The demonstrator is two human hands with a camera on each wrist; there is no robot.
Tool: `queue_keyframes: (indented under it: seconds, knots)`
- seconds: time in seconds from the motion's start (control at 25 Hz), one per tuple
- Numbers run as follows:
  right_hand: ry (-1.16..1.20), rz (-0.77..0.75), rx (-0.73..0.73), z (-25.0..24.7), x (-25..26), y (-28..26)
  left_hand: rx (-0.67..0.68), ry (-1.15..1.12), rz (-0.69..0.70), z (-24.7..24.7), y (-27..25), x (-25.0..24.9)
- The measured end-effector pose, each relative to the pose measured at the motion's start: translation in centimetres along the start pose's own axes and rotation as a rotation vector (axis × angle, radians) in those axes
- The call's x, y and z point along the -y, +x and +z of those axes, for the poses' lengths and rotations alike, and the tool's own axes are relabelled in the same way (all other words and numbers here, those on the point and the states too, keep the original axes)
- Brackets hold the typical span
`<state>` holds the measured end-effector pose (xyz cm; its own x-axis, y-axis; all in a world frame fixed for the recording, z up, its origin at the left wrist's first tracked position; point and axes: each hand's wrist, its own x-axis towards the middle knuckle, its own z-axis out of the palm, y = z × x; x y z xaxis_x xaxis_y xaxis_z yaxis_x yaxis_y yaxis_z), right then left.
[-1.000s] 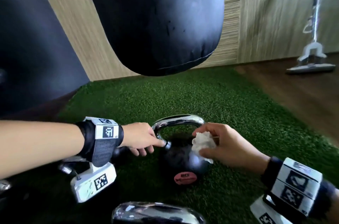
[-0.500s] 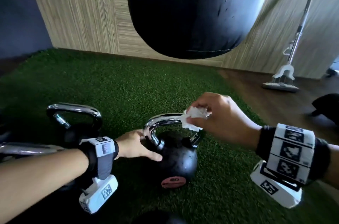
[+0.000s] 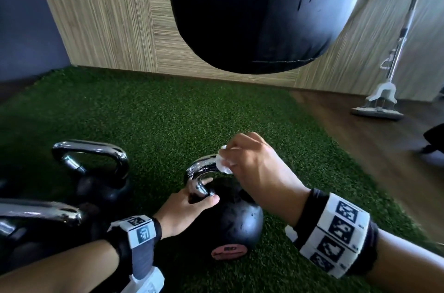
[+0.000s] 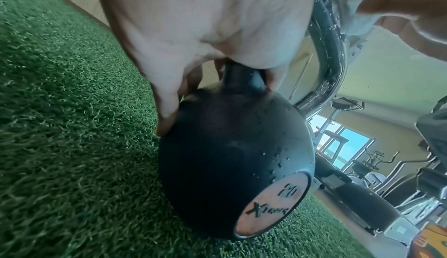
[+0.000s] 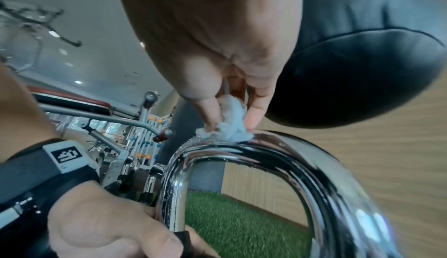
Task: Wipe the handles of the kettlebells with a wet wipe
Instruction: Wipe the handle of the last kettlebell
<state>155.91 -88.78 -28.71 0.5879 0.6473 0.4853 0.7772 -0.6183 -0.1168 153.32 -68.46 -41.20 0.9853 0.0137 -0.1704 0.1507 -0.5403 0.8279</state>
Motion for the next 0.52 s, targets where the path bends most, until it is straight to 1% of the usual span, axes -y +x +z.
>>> queue_keyframes:
  seconds: [0.04,0.12,0.16,0.24,0.28,0.32,0.4,0.48,0.52]
  knots:
    - [-0.006,-0.021,0.020,0.1,0.3,0.1,0.001,-0.010,0.000,0.0,-0.1,-0.1]
    - [0.030,-0.001,0.046,-0.5,-0.1,0.2,0.003,-0.020,-0.011,0.0,-0.3,-0.2]
    - [0.040,0.047,0.068,-1.2,-0.7,0.1,0.009,-0.022,-0.016,0.0,-0.4,-0.2]
    - [0.039,0.191,0.157,-2.7,-2.0,-0.2,0.017,-0.045,-0.019,0.0,-0.5,-0.1]
    - [0.035,0.249,0.169,-3.3,-2.7,-0.3,0.009,-0.057,-0.010,0.0,-0.6,-0.1]
    - [0.032,0.277,0.164,-3.5,-3.1,-0.2,-0.009,-0.062,0.001,0.1,-0.7,0.0]
    - [0.040,0.258,0.139,-3.6,-3.2,-0.2,-0.027,-0.056,0.028,0.3,-0.8,0.0]
    - [0.065,0.244,0.107,-3.5,-3.2,-0.8,-0.016,-0.049,0.028,0.3,-1.0,-0.3]
    - [0.077,0.280,0.114,-3.7,-3.6,-1.3,-0.004,-0.051,0.026,0.3,-1.0,-0.4]
